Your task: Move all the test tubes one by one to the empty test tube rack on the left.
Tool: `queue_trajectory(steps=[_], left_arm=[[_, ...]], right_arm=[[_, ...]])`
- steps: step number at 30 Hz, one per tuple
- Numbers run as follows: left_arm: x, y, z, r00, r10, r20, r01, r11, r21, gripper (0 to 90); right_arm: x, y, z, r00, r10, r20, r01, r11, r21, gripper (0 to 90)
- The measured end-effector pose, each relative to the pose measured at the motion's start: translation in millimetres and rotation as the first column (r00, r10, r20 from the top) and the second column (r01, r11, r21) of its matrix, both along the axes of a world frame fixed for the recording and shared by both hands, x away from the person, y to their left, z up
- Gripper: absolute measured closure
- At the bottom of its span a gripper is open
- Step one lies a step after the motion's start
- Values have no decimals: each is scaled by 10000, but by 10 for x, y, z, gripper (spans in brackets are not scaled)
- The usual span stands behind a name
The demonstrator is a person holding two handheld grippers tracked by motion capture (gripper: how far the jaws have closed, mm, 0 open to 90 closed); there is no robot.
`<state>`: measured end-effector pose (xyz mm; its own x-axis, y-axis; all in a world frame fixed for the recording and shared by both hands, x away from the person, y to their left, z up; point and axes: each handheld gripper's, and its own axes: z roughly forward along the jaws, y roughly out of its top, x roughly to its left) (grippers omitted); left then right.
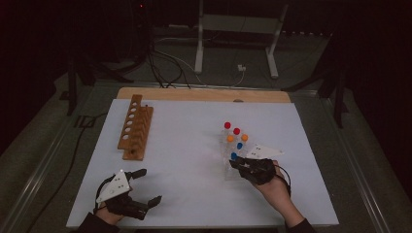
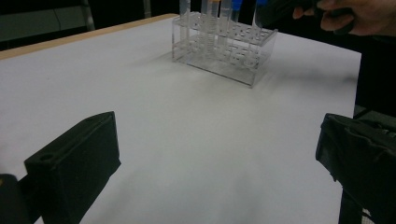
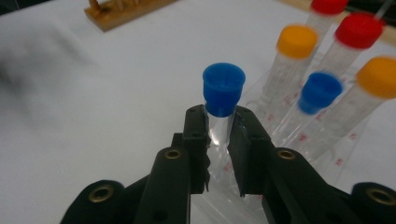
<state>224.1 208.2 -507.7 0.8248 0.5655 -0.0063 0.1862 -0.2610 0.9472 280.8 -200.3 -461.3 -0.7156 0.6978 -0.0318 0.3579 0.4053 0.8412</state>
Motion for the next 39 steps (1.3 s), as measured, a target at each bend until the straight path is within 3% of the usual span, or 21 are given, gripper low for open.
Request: queue_trajectory(steps=[16,21,29,39], left_arm=[[1,-6,14,9996,-117,-273,116,9999,-73,5],[-23,-46,57,9998,-93,-164,92,10000,-39,5],[-25,-126,160,9986,-282,-440,272,9994,-221,5],[9,-263,348,9973,-579,-456,564,9978,-333,9]], right_arm=[[-142,-17,359,9935,18,1137,-71,9989,464,769],[-202,44,436,9912,395,1262,-486,9964,699,769],[-248,266,339,9895,1080,962,-1132,9923,504,769],[-276,454,160,9841,1668,605,-1678,9857,123,769]])
